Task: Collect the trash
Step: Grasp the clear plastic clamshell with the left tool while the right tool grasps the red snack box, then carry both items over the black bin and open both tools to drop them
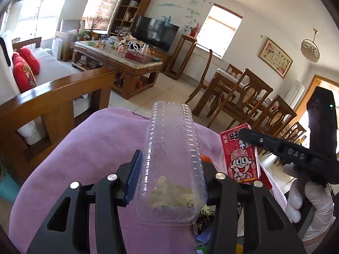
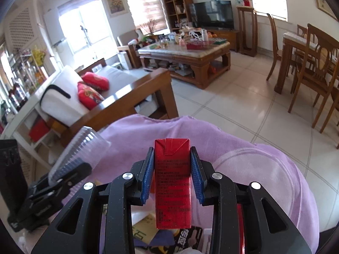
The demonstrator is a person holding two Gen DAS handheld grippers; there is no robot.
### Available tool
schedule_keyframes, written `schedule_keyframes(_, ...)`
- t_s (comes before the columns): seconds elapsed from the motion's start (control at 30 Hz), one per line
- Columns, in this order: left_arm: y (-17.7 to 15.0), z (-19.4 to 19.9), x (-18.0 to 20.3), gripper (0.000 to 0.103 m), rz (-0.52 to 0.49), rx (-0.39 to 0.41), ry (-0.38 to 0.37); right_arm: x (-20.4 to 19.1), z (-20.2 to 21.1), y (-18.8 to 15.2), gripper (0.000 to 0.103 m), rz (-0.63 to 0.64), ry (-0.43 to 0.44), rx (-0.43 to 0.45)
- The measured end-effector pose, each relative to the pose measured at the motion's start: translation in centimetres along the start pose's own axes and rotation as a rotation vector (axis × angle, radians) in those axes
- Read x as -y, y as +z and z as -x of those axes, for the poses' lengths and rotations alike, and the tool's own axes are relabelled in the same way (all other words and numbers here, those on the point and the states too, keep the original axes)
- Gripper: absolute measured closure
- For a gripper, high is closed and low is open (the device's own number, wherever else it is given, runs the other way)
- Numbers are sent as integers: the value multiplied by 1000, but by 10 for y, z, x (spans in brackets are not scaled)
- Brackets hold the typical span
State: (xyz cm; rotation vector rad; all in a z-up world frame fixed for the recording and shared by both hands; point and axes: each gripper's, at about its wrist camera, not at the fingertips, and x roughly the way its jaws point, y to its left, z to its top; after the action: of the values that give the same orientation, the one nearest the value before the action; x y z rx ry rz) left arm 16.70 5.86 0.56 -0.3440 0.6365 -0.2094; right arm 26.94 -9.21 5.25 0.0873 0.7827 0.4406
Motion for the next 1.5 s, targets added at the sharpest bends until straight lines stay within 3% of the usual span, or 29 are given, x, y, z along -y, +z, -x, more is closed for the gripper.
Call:
schedule_keyframes(0.17, -2, 12, 4, 57, 16, 15, -26, -3, 58, -11, 70, -15, 54, 82)
schedule_keyframes(0.4, -17, 49, 45, 57, -28, 57, -90, 29, 161, -51, 70, -79, 96, 228)
schedule_keyframes(0.67, -45, 75, 127, 57, -132, 90, -200, 75, 261, -127, 70, -84, 5, 389)
schedule_keyframes(0.83, -69, 70, 185, 57, -210, 74, -253, 115, 307, -174, 70, -115, -53, 449)
schedule_keyframes(1.17, -122, 37, 289, 57, -320, -20, -397, 226, 384, -252, 70, -240, -181, 515)
schedule_keyframes(1.5, -173, -2, 367, 57, -423, -119, -462, 319, 426, -328, 70, -371, -293, 541)
